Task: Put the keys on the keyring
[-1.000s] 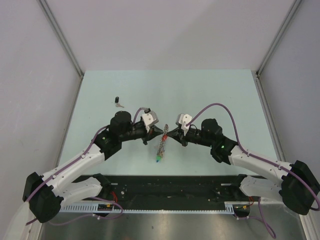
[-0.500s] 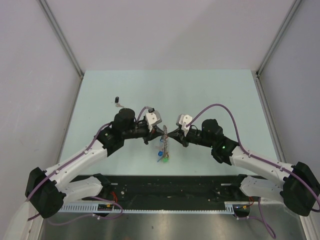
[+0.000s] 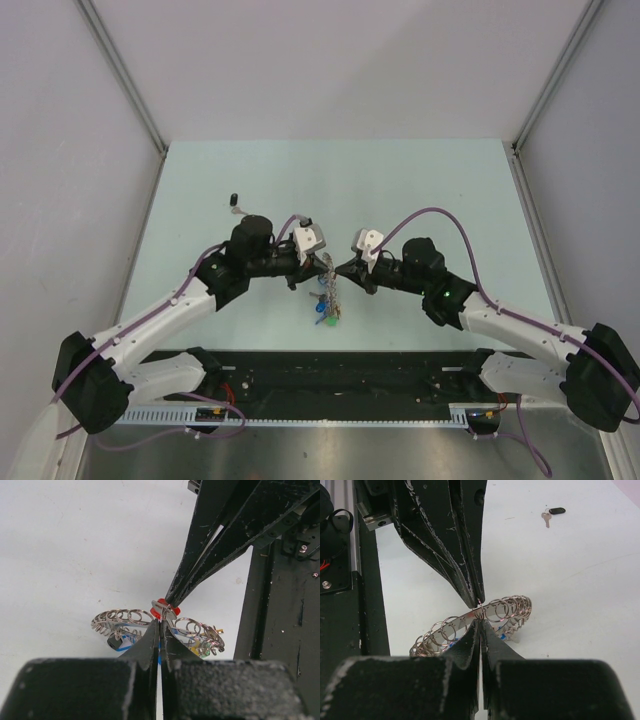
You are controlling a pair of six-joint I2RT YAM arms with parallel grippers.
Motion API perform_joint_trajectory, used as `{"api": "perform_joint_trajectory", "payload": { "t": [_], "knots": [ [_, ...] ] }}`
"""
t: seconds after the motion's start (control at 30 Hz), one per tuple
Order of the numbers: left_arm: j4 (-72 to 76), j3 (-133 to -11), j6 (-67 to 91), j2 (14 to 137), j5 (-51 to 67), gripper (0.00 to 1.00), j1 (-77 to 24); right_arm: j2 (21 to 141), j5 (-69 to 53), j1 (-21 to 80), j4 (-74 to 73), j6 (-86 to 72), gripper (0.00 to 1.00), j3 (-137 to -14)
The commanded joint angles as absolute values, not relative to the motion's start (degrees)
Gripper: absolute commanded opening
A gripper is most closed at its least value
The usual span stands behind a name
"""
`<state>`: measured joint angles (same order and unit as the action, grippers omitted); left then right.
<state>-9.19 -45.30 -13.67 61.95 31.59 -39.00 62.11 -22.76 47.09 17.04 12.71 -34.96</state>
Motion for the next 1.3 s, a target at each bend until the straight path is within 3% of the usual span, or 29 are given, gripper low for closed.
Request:
{"api": "perform_joint_trajectory", "payload": {
  "t": [0.0,0.8,1.27],
  "knots": [
    [-8.1,-47.8,-14.9,61.5,33.0,0.00,-39.0,62.4,-22.9,47.3,19.1,13.6,0.00,-37.8],
    [-0.3,-43.9,-9.8,56.1,32.3,0.00,-38.2,64.4,-26.8,44.7,17.9,9.2,0.00,-36.2],
    [11.9,-38.7,-1.9,52.6,28.5,0.00,-37.4,64.2,-29.7,43.7,21.3,6.9,0.00,-34.3]
  ]
}}
